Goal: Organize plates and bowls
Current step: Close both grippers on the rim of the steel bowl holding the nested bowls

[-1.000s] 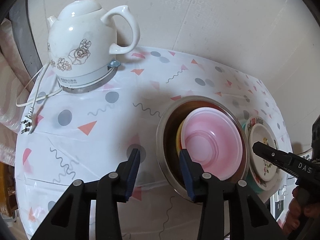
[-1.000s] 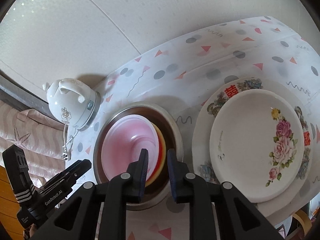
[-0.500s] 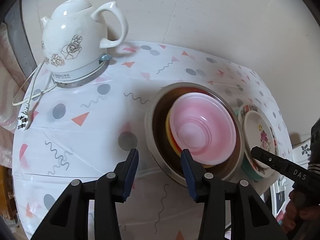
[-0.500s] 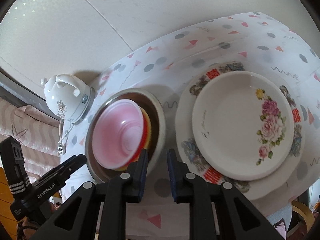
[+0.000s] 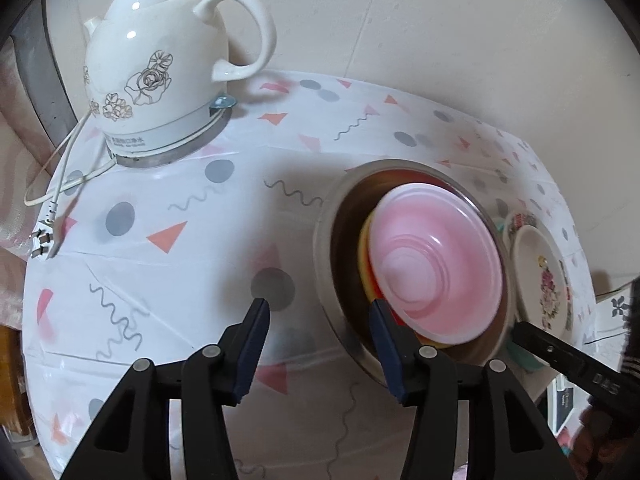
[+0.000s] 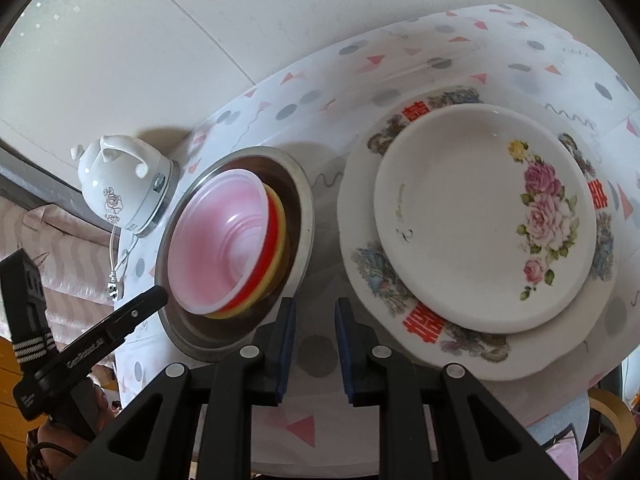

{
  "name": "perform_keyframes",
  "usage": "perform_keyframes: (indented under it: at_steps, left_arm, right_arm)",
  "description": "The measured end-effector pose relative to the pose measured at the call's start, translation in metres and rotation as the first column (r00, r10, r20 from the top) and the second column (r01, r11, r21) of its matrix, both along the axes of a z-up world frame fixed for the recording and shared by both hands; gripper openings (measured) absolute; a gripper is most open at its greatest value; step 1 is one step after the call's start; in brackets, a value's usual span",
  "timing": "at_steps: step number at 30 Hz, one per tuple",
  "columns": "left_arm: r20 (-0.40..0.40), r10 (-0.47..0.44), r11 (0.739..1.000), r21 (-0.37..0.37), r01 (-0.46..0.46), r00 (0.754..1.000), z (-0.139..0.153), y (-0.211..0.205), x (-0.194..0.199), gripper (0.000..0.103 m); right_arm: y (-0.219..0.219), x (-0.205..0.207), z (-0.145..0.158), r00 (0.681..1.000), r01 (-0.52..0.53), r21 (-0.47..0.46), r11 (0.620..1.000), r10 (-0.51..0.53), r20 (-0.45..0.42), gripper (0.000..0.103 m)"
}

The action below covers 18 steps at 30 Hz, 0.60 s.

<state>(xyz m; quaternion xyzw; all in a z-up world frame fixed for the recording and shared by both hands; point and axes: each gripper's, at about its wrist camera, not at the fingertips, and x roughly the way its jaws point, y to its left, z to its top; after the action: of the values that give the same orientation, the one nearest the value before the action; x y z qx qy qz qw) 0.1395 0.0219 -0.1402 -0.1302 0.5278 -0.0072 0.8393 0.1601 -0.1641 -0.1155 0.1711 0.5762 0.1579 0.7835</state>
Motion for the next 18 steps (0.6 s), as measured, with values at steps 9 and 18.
perform_keyframes:
  at_steps: [9,18]
  left_arm:
    - [0.008,-0.004,1.000,0.021,0.004,1.000,-0.001,0.003,0.004,0.053]
    - [0.004,0.001,0.999,0.032,-0.001,1.000,-0.005,0.009,0.009,0.053]
  right_arm:
    - [0.007,0.003,0.000,1.000,-0.005,0.009,1.000,0.006,-0.011,0.021]
    - [0.017,0.010,-0.004,0.999,-0.010,0.002,1.000,0.010,-0.032,0.021]
